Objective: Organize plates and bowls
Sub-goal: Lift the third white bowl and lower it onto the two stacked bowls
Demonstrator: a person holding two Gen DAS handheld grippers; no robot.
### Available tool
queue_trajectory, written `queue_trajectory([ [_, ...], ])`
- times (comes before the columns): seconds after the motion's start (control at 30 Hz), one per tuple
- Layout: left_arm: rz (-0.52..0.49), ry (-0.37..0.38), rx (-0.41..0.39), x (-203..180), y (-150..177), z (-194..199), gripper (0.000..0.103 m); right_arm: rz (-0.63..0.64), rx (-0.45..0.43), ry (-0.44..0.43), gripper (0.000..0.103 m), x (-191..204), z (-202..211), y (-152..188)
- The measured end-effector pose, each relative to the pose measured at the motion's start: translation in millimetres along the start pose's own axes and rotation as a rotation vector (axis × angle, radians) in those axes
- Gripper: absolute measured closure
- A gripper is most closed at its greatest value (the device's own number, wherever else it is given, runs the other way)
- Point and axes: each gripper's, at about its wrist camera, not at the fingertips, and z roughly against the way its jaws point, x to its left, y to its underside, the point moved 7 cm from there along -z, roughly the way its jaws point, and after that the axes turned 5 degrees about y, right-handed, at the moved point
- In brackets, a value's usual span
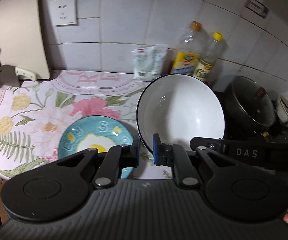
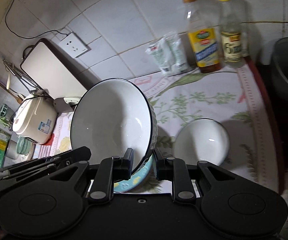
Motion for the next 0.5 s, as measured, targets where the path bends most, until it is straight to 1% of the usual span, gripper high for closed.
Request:
queue_trajectory([
  [0.17,-0.017,0.0,-0.003,-23,11,-14,0.093,-0.023,-0.016,0.021,0.079,-27,6,5],
  [0.33,-0.001,0.013,-0.002,-27,19,-37,0.093,-0.051,-0.023,0.035,0.079,-48,-5,11],
  [0.5,0.022,0.031,-0.013,-27,26,-63,0.093,-0.009,-0.055,0.056,0.078,-61,-21,11],
])
